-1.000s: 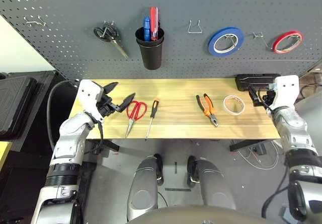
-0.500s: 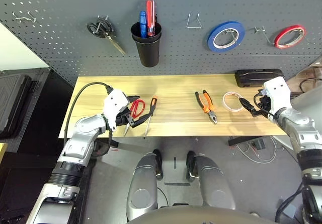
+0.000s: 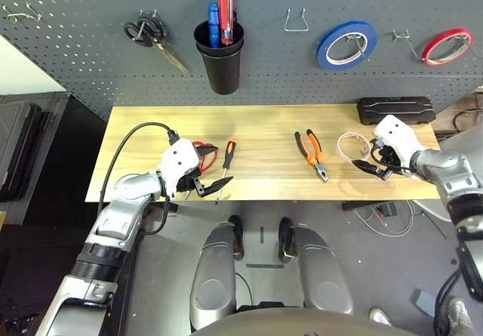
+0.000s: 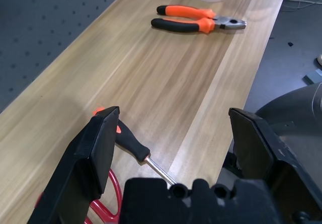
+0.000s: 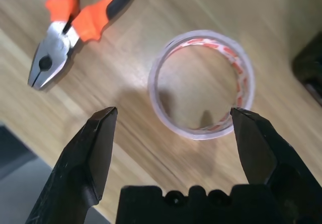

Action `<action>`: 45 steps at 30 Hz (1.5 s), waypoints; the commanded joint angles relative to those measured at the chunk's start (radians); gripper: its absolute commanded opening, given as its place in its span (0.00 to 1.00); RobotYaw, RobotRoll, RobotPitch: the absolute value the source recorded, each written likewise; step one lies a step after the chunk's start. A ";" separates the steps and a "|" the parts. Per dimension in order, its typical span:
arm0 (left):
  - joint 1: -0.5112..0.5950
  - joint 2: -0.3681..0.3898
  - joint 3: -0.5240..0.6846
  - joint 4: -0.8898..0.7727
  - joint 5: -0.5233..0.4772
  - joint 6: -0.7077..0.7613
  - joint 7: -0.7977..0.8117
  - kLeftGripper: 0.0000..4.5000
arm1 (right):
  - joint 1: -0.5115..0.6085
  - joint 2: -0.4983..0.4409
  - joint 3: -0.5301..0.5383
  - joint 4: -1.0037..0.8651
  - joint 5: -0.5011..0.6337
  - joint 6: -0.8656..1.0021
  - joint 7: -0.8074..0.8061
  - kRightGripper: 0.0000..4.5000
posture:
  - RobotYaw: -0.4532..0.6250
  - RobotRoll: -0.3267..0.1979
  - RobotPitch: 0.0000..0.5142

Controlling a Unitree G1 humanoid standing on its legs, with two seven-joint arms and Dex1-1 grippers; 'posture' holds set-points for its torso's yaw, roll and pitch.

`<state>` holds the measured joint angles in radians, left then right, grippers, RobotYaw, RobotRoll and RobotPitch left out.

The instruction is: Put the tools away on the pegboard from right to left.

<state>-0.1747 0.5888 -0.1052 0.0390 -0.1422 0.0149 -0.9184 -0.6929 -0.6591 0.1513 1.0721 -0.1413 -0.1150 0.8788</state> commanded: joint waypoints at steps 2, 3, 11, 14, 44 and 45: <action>0.041 0.013 -0.004 -0.056 -0.011 0.027 -0.009 0.99 | -0.054 0.012 0.048 0.124 -0.069 -0.046 0.013 1.00 | 0.51 0.62 0.66; 0.047 0.014 -0.002 -0.066 -0.012 0.033 -0.007 0.99 | -0.065 0.017 0.055 0.140 -0.080 -0.049 0.012 1.00 | 0.52 0.62 0.67; 0.107 0.030 0.021 -0.160 -0.019 0.087 0.014 0.99 | -0.095 0.060 0.127 0.217 -0.183 -0.073 -0.044 1.00 | 0.57 0.62 0.72; 0.131 0.039 0.030 -0.193 -0.021 0.104 0.022 0.99 | -0.094 0.078 0.131 0.230 -0.198 -0.061 -0.062 1.00 | 0.59 0.62 0.74; 0.074 -0.044 0.025 -0.195 -0.076 0.090 0.030 1.00 | 0.125 0.005 -0.085 -0.077 -0.018 -0.162 -0.195 0.02 | 0.57 0.62 0.58; 0.071 -0.050 0.025 -0.189 -0.078 0.079 0.028 1.00 | 0.162 0.003 -0.100 -0.131 -0.005 -0.169 -0.211 0.02 | 0.56 0.62 0.57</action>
<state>-0.1161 0.5461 -0.0617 -0.1717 -0.2133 0.1127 -0.8792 -0.5737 -0.6424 0.0714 0.9907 -0.1715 -0.2637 0.6799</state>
